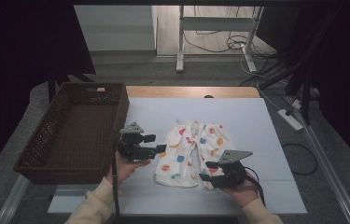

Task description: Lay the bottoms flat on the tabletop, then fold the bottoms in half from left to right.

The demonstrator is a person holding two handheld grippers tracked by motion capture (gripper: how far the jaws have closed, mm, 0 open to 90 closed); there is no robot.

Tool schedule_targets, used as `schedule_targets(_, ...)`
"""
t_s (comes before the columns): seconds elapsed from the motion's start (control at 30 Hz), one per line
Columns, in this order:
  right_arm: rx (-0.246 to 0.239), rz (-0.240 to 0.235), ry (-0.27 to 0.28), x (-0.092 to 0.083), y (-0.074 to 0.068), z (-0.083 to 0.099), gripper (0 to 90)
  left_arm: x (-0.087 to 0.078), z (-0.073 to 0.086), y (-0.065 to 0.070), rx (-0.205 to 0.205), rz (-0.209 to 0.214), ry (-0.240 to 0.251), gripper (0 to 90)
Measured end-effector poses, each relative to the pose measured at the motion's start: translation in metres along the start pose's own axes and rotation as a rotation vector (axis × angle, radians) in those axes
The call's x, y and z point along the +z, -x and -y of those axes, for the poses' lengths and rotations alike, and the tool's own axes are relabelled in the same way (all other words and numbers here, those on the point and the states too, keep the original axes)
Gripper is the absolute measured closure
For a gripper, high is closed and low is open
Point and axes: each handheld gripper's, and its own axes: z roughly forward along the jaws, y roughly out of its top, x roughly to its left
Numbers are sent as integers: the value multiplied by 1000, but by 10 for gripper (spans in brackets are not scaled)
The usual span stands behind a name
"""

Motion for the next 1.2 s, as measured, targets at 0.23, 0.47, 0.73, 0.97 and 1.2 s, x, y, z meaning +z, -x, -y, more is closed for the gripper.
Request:
schedule_targets(0.23,-21,-27,6,7,-7,-4,431,-1,1,-1,-2,7,5,314)
schedule_targets(0.47,-33,-35,6,12,-14,-7,420,3,-2,-5,-17,7,1,293)
schedule_targets(0.73,-40,-33,4,18,-16,-10,405,2,-2,-7,-28,9,4,289)
schedule_targets(0.97,-58,-41,-1,25,-20,-13,397,1,0,-9,-37,1,6,284)
schedule_targets(1.2,-70,-42,-8,30,-24,-15,391,1,0,-10,-45,-2,14,284)
